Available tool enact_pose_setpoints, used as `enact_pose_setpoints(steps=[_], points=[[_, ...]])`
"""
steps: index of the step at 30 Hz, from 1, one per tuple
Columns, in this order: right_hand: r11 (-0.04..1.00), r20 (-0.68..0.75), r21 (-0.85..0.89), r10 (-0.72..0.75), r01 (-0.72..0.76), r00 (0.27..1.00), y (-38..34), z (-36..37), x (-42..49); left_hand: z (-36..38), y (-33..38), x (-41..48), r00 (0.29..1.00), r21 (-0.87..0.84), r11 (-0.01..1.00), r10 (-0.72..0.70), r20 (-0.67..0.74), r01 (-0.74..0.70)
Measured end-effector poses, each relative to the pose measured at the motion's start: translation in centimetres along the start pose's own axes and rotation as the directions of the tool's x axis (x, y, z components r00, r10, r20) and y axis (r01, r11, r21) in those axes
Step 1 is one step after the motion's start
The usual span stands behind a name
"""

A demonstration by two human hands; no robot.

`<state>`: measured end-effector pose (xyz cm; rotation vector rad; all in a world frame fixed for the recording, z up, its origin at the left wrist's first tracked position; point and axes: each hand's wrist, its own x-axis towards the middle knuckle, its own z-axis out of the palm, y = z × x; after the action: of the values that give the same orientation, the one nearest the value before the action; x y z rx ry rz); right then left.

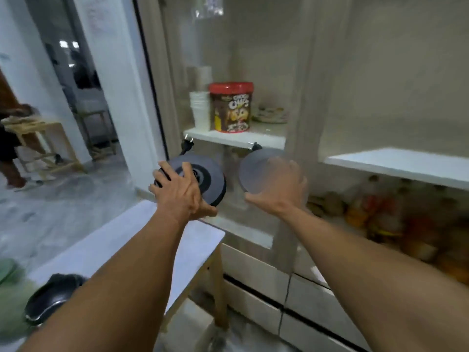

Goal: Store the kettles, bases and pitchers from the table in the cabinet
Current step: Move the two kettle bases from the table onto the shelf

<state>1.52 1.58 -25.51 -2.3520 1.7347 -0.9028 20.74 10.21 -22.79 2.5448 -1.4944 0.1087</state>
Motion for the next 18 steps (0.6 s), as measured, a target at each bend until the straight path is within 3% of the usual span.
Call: enact_pose_setpoints(steps=[4,9,18], points=[[0.984,-0.098,-0.111,0.126,-0.137,0.987,4.6,-8.2,-2.3,-2.8,7.2,-1.4,0.98,-0.068,0.978,0.197,0.003,-0.196],[0.925,-0.254,-0.193,0.274,-0.327,0.928,10.8,-16.8,-4.3,-4.8,16.3,-3.9,0.905,-0.129,0.896,0.424,-0.035,-0.425],[0.816,-0.377,-0.178,0.46,-0.55,0.804,21.4,-25.6,-6.4,-6.3,31.9,-6.9,0.742,-0.141,0.731,0.669,-0.046,-0.668]])
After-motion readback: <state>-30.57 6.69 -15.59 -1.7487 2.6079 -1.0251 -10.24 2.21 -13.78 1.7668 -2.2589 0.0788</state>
